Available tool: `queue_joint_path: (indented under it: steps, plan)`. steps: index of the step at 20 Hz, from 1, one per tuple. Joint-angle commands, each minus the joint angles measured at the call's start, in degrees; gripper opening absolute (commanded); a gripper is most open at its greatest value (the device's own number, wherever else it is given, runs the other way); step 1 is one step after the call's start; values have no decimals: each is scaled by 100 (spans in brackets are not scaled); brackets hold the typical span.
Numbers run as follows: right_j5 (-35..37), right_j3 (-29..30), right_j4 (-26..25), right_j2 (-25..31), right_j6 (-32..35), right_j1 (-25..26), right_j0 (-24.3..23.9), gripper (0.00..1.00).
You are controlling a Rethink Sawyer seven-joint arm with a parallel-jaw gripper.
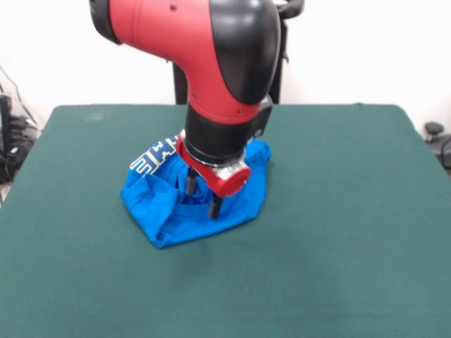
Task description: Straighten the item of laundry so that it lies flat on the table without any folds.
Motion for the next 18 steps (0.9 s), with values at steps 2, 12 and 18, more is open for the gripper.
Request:
queue_joint_path:
  steps: [2,12,18]
  plan:
    - [-822,276,176,695,930,649,164,100]
    - [-979,275,212,700,874,784,162,100]
    - [-1146,321,241,774,880,767,122,100]
